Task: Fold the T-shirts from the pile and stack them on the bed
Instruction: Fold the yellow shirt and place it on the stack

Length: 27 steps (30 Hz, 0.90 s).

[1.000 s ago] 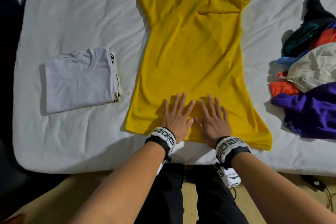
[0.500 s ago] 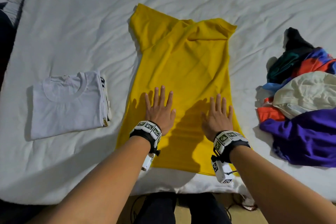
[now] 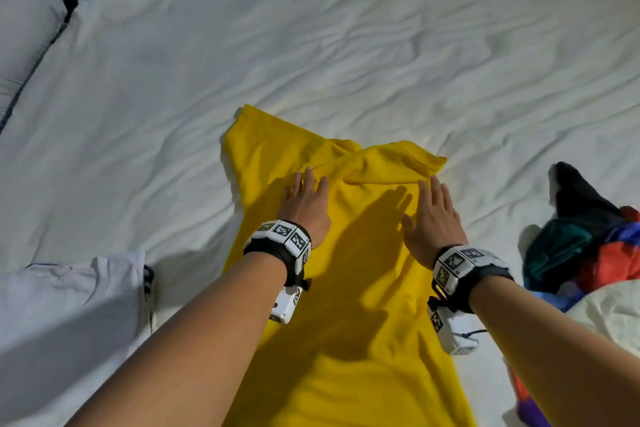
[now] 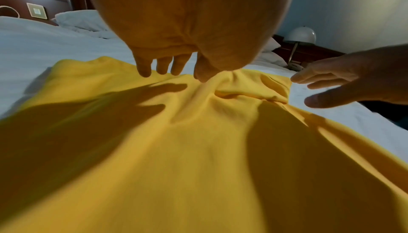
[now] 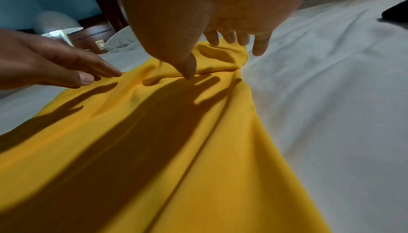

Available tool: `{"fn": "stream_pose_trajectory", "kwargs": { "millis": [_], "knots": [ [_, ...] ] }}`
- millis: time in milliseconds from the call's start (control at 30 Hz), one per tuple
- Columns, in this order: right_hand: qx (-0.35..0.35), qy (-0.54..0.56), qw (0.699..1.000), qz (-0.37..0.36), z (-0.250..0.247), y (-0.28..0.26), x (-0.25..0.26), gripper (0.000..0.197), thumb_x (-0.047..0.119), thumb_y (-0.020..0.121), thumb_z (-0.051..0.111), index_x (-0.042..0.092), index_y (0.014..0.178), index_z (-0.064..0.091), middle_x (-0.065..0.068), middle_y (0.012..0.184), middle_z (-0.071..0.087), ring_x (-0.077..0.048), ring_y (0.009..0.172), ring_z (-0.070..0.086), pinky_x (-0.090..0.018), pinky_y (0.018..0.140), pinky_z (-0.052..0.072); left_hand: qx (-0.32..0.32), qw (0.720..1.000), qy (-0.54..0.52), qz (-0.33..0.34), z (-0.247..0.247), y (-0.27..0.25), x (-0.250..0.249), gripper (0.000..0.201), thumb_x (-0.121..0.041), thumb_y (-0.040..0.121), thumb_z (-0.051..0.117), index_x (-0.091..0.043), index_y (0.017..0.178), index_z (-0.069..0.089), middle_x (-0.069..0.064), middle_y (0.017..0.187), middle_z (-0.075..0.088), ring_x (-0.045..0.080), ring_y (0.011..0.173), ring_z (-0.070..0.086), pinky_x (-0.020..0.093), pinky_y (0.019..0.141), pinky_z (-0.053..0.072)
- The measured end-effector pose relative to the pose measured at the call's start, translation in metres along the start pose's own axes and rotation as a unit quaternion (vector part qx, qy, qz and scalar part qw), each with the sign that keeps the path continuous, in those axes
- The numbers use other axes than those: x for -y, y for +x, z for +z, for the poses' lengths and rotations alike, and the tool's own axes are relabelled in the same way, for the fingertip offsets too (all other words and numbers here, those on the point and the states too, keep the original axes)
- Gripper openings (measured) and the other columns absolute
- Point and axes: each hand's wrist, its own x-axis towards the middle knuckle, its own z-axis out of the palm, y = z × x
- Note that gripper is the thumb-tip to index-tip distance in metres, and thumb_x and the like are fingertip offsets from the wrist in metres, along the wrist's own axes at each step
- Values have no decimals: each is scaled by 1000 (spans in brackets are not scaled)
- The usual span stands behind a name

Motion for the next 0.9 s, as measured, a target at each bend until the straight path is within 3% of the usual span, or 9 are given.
{"fn": "stream_pose_trajectory", "kwargs": {
  "millis": [167,267,367,533,600,667,733,800,900],
  "knots": [
    [-64,21,997,25,-8,55,-10,88,21,98,58,19,160,-4,-3,169,-15,-28,155,-14,-54,122,14,-73,996,-17,52,-15,55,-12,62,-1,96,49,-19,153,34,10,165,20,35,154,13,50,121,26],
    [-66,-10,998,-2,-6,82,-22,93,17,91,62,29,158,-2,-4,166,17,-26,155,2,-56,120,5,-98,992,-18,82,-18,84,-18,47,-11,100,49,-17,146,43,8,153,41,31,142,35,45,115,34],
    [-77,-12,997,-12,-4,98,-26,73,20,93,56,30,155,18,-3,143,48,-27,141,29,-53,117,1,-99,990,-5,100,-15,101,-24,44,-43,105,41,-22,143,48,3,145,51,27,134,42,48,112,32],
    [-133,59,987,-67,-3,105,-21,31,27,95,58,28,126,61,0,109,60,-28,113,51,-50,107,20,-58,994,-31,82,-17,107,-27,66,-71,93,47,-31,145,46,-2,146,55,24,137,41,54,113,25],
    [-132,101,981,-97,-8,103,-14,27,32,95,55,28,120,64,5,98,56,-24,104,54,-46,101,20,-72,993,-29,94,-20,106,-29,56,-63,93,56,-30,137,53,-2,134,61,24,128,48,52,112,25],
    [-147,106,973,-142,-16,100,-7,29,38,89,50,29,111,66,7,93,53,-22,99,50,-43,95,21,-108,983,-93,113,-27,104,-30,28,-45,90,65,-27,110,63,-2,104,66,23,103,55,47,104,34],
    [-164,113,962,-187,-26,95,2,29,42,85,49,27,101,66,5,102,53,-23,106,43,-40,94,22,-122,955,-240,121,-37,98,-30,15,-26,80,67,-20,81,53,-5,70,53,20,71,47,36,75,42],
    [-149,167,948,-228,-35,90,10,30,44,82,48,22,95,64,2,118,58,-21,117,43,-39,98,29,-115,927,-338,117,-49,94,-27,17,-10,77,65,-18,76,50,-7,61,47,16,59,41,31,58,37],
    [-106,269,932,-219,-48,80,23,26,41,81,52,15,79,57,-1,80,60,-11,73,52,-27,67,40,-105,923,-351,121,-67,87,-22,24,3,80,57,-19,79,49,-3,65,46,20,61,44,37,56,42]
  ]
}}
